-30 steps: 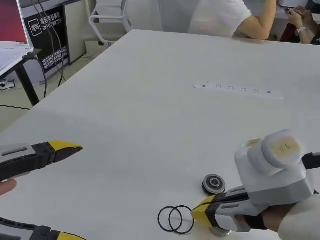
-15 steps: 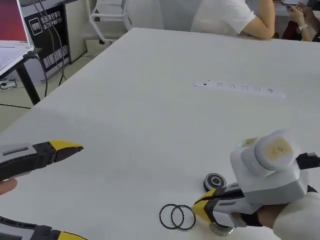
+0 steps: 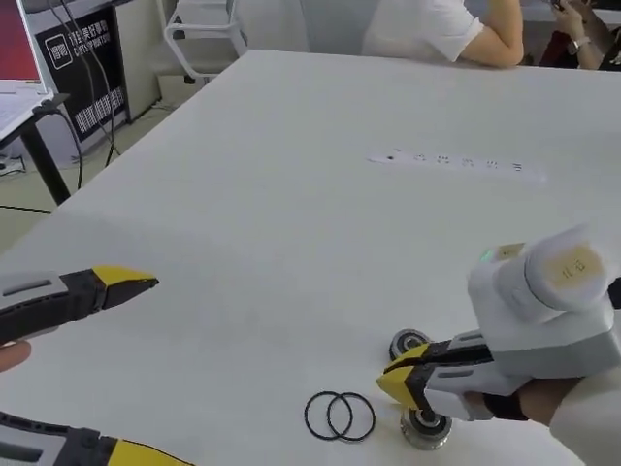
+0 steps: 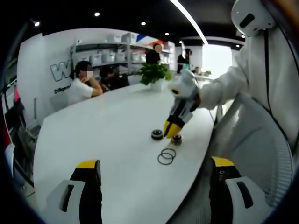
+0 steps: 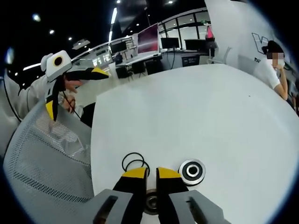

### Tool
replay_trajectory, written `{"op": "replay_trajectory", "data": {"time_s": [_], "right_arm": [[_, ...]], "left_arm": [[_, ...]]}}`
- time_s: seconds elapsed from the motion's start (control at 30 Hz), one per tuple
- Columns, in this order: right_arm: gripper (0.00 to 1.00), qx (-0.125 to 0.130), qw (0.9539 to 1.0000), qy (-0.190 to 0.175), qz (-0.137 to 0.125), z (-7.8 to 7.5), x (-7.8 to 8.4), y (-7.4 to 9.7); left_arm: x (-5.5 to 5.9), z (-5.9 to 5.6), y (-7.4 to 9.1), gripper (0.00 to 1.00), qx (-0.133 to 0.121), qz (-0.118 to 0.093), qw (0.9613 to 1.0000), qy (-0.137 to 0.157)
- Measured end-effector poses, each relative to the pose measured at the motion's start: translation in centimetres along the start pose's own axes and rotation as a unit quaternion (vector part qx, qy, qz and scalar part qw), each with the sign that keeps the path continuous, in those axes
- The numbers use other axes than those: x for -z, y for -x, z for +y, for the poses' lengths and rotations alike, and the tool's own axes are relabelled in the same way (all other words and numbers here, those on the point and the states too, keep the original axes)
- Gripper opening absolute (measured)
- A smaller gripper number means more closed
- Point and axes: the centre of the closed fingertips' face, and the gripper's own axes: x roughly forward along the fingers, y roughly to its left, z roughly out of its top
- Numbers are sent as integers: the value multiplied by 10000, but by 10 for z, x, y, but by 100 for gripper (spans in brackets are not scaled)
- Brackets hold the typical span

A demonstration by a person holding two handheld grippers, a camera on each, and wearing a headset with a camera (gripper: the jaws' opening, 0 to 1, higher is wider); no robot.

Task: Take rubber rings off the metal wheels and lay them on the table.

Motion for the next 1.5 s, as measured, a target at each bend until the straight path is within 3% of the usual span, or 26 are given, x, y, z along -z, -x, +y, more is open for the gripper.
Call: {"op": "replay_trajectory", "data": {"time_s": [0.23, 0.83, 1.17, 1.5], "right_arm": [[5, 140, 9994, 17, -326, -8, -17, 21], [6, 492, 9951, 240, -820, -22, -40, 65], [7, 589, 9940, 298, -874, -26, -36, 79], [12, 721, 9935, 164, -863, -46, -19, 85]], "left_arm": [[-3, 0, -4, 98, 58, 18, 10000, -43], [-20, 2, -15, 97, 249, 88, 9992, -310], [-34, 4, -29, 95, 443, 50, 9979, -466], [-54, 6, -52, 88, 678, -22, 9953, -691]]}}
